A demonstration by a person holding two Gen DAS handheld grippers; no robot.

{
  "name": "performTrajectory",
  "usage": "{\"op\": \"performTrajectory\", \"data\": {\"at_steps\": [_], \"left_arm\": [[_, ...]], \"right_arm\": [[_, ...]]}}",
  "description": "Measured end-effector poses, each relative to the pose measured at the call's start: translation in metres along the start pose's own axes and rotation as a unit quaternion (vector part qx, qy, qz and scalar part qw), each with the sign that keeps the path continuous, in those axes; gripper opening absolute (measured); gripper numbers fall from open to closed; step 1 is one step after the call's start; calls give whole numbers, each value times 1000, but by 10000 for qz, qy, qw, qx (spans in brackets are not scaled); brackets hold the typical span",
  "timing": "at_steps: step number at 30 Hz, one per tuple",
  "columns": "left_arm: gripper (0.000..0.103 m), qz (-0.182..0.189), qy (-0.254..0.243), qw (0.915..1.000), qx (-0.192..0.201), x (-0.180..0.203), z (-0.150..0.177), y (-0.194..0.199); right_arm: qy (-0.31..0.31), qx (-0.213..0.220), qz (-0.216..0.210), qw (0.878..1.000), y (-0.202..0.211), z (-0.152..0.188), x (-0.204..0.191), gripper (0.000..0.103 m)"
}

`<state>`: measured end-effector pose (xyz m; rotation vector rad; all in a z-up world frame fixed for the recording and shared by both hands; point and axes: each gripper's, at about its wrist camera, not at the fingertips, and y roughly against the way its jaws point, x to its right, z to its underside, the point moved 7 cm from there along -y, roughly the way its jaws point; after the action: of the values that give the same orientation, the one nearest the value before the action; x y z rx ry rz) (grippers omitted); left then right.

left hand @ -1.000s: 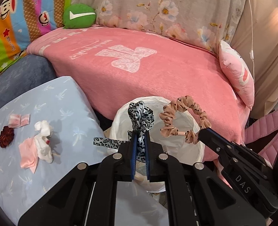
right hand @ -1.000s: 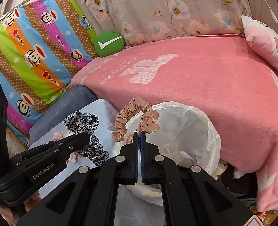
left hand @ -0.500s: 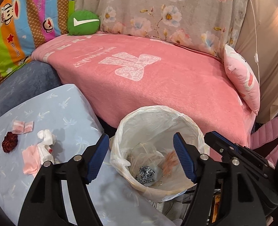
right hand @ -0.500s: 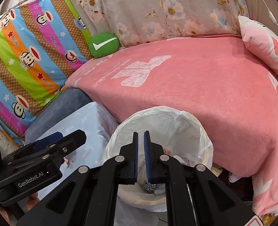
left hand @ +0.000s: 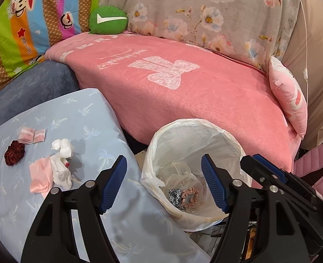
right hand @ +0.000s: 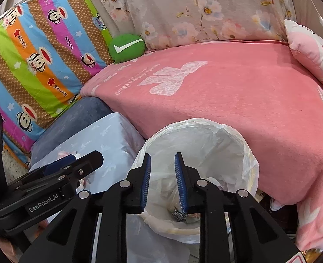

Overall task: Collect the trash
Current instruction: 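Move both tools back to the pink cloth and white glove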

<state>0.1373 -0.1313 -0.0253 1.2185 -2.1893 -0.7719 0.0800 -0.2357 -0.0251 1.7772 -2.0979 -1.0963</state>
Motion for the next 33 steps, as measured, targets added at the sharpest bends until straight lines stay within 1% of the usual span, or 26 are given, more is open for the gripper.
{"op": "performTrajectory", "data": {"at_steps": [4,5,6,8,10,19,28,33], "left_arm": [[68,-54,85,9999,11,-10,2,2],[70,-64,116,9999,13,-13,3,2],[76,-92,160,9998,14,-17,4,3],[82,-214,279,9994,46,-27,5,4],[83,-265,346,9990,29,-36,7,5],[83,-562,678,9961,-33,-84,19,7],[83,-877,1026,9908,-126,-135,36,9],[86,-1050,1316,9855,-195,-165,47,9]], "right_arm": [[40,-20,-57,10000,-1,2,-9,33],[60,-25,-72,10000,-1,2,-11,36],[84,-30,-80,9999,-2,3,-15,38],[123,-51,-96,9999,-3,6,-20,45],[153,-87,-126,9998,-5,9,-27,47],[362,-239,-224,9988,-17,19,-57,48],[620,-408,-332,9967,-33,27,-92,48],[777,-503,-392,9949,-46,32,-112,53]]}}
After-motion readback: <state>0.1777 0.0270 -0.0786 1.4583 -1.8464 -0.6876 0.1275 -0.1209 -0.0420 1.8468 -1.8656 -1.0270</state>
